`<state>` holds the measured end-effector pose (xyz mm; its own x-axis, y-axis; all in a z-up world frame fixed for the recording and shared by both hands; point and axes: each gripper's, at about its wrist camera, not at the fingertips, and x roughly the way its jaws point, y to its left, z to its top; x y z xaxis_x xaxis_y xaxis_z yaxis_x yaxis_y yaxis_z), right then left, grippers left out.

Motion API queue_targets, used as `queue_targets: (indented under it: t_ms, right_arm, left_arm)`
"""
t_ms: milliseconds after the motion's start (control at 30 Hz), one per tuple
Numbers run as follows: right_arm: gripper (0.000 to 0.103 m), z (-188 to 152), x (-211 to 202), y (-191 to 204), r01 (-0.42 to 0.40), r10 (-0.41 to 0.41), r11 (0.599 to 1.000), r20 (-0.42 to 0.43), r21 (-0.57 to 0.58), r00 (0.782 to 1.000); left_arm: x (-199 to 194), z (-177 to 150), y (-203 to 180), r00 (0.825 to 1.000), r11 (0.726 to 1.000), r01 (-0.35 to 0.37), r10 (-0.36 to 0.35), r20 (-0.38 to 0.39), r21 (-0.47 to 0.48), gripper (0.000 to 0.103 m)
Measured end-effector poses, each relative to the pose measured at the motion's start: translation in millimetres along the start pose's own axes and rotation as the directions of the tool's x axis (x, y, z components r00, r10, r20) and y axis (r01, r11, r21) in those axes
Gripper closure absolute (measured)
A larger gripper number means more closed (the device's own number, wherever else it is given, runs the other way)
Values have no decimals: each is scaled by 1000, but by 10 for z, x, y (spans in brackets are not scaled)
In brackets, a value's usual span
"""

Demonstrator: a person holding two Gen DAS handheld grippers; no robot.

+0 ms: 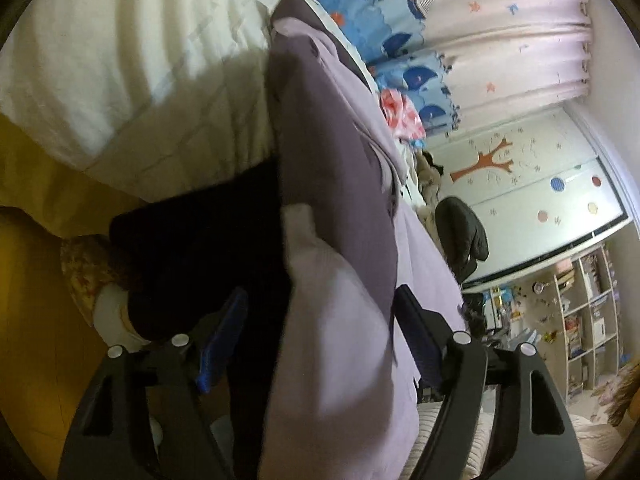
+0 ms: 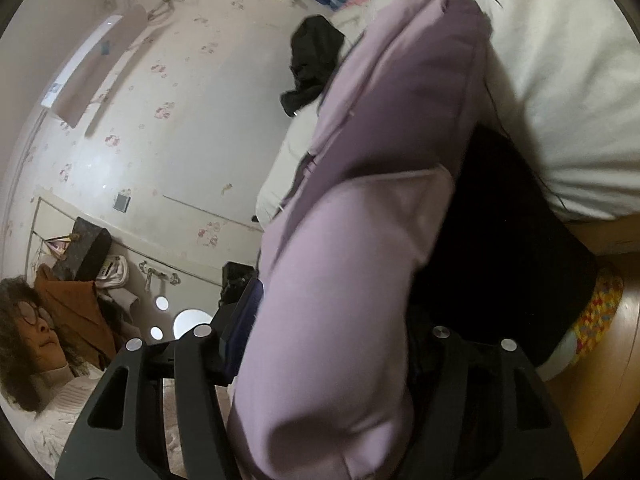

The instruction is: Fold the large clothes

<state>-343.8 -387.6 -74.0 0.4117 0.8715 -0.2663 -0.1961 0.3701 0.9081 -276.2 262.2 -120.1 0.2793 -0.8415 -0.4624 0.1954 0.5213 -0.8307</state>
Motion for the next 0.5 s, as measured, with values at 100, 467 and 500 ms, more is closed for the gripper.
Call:
queue_targets:
  t_ms: [100, 467, 500]
  right_arm:
    - [57, -2, -39, 41, -54, 55, 998, 76, -23, 996]
    - [65, 160, -270, 526, -229, 261, 961, 244, -155, 934]
    - [65, 166, -292, 557, -223, 258, 961, 243, -163, 935]
  left_arm:
    - [76, 23, -113, 1000, 999, 26, -26, 8, 18, 62]
    - [-380, 155, -855, 978, 975, 133, -159, 138, 179, 84]
    - [-403, 144, -822, 978, 975, 136, -161, 134, 178, 84]
